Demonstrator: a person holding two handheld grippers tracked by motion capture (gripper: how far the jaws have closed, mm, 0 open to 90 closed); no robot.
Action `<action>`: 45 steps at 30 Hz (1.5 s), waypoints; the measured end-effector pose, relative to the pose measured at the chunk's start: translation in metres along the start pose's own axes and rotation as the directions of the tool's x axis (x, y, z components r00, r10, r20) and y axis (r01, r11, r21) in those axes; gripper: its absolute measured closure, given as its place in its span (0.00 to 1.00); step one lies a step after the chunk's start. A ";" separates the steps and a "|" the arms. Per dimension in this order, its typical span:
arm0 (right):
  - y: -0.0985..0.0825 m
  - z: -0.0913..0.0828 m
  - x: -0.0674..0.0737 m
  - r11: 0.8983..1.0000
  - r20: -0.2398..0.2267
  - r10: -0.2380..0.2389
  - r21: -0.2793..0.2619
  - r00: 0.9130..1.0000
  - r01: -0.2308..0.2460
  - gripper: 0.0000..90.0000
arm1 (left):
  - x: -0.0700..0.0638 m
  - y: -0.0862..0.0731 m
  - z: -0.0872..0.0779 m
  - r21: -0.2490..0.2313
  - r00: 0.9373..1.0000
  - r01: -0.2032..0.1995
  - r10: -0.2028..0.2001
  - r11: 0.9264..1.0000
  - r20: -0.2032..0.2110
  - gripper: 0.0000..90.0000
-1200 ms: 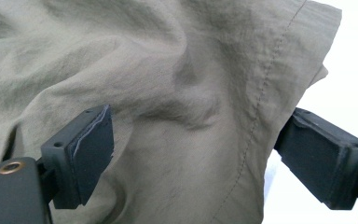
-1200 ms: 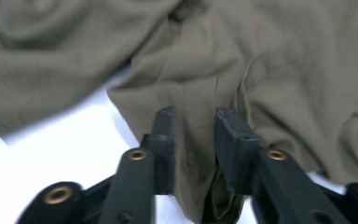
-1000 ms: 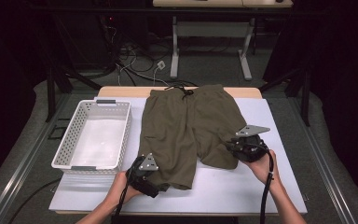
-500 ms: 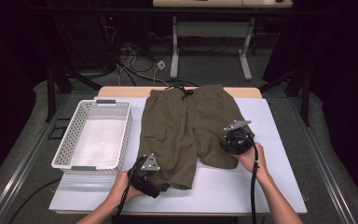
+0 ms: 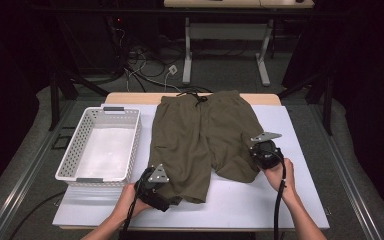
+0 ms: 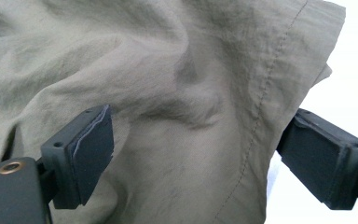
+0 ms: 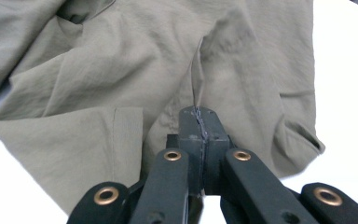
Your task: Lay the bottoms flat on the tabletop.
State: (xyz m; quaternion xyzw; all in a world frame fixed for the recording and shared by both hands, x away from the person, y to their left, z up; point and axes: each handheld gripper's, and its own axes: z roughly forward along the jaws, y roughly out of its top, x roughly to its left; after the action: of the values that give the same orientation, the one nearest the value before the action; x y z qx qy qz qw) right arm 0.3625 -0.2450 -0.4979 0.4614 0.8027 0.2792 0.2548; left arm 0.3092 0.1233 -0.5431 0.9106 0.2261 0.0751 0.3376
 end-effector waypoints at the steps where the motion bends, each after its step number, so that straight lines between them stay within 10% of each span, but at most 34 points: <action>1: -0.003 -0.005 0.000 1.000 0.014 0.007 -0.009 1.000 -0.007 1.00 | -0.001 0.000 0.000 -0.001 1.000 -0.004 0.004 1.000 -0.001 0.13; 19: -0.047 -0.035 0.002 0.998 0.151 0.013 0.060 0.988 -0.022 1.00 | -0.001 0.000 0.000 0.000 1.000 -0.005 0.005 1.000 -0.002 0.13; 35: -0.058 -0.054 0.003 0.990 0.173 -0.003 0.141 0.985 -0.022 0.98 | -0.002 0.001 0.002 0.009 1.000 -0.008 0.008 1.000 0.002 0.13; 45: -0.048 -0.060 0.010 1.000 0.104 -0.007 0.001 0.995 0.007 0.90 | -0.003 0.001 0.002 0.004 1.000 -0.010 0.010 1.000 -0.001 0.13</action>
State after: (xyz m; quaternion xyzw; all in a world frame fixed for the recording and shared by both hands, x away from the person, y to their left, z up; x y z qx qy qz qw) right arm 0.2891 -0.2691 -0.4892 0.4724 0.7902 0.2536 0.2969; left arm 0.3078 0.1202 -0.5434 0.9123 0.2218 0.0769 0.3355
